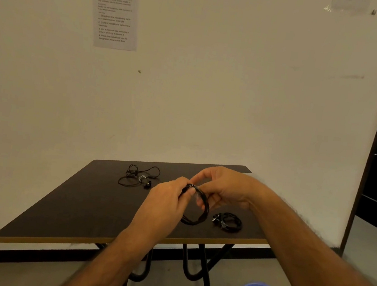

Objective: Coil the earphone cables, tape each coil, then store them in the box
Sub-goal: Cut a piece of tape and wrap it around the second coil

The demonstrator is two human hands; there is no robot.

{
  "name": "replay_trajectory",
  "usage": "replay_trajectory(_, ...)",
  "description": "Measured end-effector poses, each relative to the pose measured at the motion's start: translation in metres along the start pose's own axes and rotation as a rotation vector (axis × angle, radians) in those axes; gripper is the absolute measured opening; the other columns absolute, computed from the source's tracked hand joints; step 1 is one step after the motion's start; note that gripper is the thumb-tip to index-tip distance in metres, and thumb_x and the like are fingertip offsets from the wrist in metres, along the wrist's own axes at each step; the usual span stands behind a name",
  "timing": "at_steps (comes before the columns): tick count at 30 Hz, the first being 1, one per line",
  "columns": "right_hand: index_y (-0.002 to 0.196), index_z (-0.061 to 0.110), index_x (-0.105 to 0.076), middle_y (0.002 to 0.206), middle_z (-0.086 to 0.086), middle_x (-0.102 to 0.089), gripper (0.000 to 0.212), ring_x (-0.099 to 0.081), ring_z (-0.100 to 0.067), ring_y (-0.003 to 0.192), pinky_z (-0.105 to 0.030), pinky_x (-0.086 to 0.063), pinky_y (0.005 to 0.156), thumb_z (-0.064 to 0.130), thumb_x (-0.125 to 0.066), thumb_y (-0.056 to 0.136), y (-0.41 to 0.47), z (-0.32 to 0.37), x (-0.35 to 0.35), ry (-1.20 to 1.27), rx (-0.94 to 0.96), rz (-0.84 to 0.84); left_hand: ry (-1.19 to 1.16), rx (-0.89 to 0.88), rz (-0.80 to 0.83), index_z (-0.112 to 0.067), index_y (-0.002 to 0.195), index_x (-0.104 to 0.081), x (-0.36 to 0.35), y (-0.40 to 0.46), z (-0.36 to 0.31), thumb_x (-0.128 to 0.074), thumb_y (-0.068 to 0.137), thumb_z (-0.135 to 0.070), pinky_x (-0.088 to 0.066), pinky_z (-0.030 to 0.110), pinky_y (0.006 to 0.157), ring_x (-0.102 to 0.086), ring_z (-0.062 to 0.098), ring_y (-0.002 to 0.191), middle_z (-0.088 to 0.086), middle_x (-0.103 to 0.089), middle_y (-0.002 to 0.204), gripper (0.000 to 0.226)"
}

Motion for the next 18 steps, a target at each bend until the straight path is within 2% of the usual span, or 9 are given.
replay_trajectory(2, 0.121, 0.011, -0.056, 0.086, -0.009, -0.074, 0.027, -0.072, -0.022, 0.079, -0.040, -0.059, 0.086, 0.014, -0.062, 0.095, 0.000, -0.001, -0.003, -0.024, 0.026, -0.019, -0.003, 0.036, 0.025, -0.025, 0.105, -0.059, 0.000, 0.001, 0.002, -0.042, 0.103, -0.036, -0.049, 0.025, 0.066, -0.058, 0.005, 0.073, -0.012, -0.061, 0.082, 0.020)
replay_trajectory(5, 0.107, 0.008, -0.060, 0.092, -0.010, -0.074, 0.014, -0.073, -0.020, 0.086, -0.033, -0.059, 0.083, 0.017, -0.051, 0.101, -0.001, -0.002, -0.005, -0.112, 0.123, -0.101, -0.015, 0.091, 0.039, -0.026, 0.100, -0.059, -0.001, 0.002, 0.004, -0.042, 0.104, -0.036, -0.048, 0.027, 0.064, -0.058, 0.006, 0.070, -0.012, -0.060, 0.078, 0.020)
replay_trajectory(8, 0.101, 0.017, -0.063, 0.096, -0.006, -0.074, 0.011, -0.070, -0.018, 0.091, -0.032, -0.056, 0.087, 0.024, -0.064, 0.094, -0.003, -0.005, -0.003, -0.283, 0.282, -0.168, -0.036, 0.173, 0.070, -0.025, 0.095, -0.058, -0.001, 0.004, 0.007, -0.041, 0.104, -0.035, -0.047, 0.028, 0.064, -0.057, 0.008, 0.069, -0.009, -0.061, 0.078, 0.021)
replay_trajectory(10, 0.103, 0.024, -0.062, 0.096, -0.002, -0.074, 0.020, -0.069, -0.015, 0.091, -0.034, -0.055, 0.089, 0.022, -0.072, 0.087, -0.003, -0.009, -0.005, -0.371, 0.315, -0.156, -0.062, 0.227, 0.098, -0.025, 0.093, -0.057, -0.002, 0.005, 0.009, -0.041, 0.104, -0.035, -0.045, 0.028, 0.063, -0.056, 0.009, 0.068, -0.006, -0.062, 0.079, 0.022)
replay_trajectory(13, 0.098, 0.029, -0.059, 0.088, 0.003, -0.071, 0.020, -0.067, -0.009, 0.080, -0.030, -0.057, 0.080, 0.017, -0.071, 0.087, -0.003, -0.011, -0.011, -0.494, 0.364, -0.232, -0.122, 0.273, 0.132, -0.022, 0.091, -0.060, -0.002, 0.007, 0.011, -0.041, 0.104, -0.034, -0.044, 0.028, 0.062, -0.054, 0.008, 0.064, -0.004, -0.064, 0.078, 0.026)
replay_trajectory(16, 0.096, 0.031, -0.058, 0.089, 0.007, -0.069, 0.021, -0.065, -0.007, 0.082, -0.029, -0.057, 0.079, 0.013, -0.066, 0.089, -0.003, -0.012, -0.014, -0.623, 0.425, -0.328, -0.354, 0.360, 0.161, -0.013, 0.089, -0.064, 0.001, 0.007, 0.009, -0.041, 0.104, -0.031, -0.049, 0.038, 0.072, -0.058, 0.013, 0.068, 0.003, -0.067, 0.074, 0.033)
replay_trajectory(18, 0.101, 0.031, -0.057, 0.096, 0.007, -0.070, 0.023, -0.064, -0.007, 0.087, -0.032, -0.056, 0.082, 0.012, -0.063, 0.091, -0.004, -0.013, -0.016, -0.703, 0.432, -0.351, -0.524, 0.425, 0.176, -0.011, 0.092, -0.064, 0.002, 0.006, 0.008, -0.042, 0.104, -0.028, -0.051, 0.041, 0.081, -0.061, 0.019, 0.076, 0.001, -0.067, 0.071, 0.031)
Point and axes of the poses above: each hand's wrist, its own y-axis towards the middle knuckle, its own x-axis out of the back of the hand, z = x × y, the point moved 1 cm from there along y, towards the middle knuckle
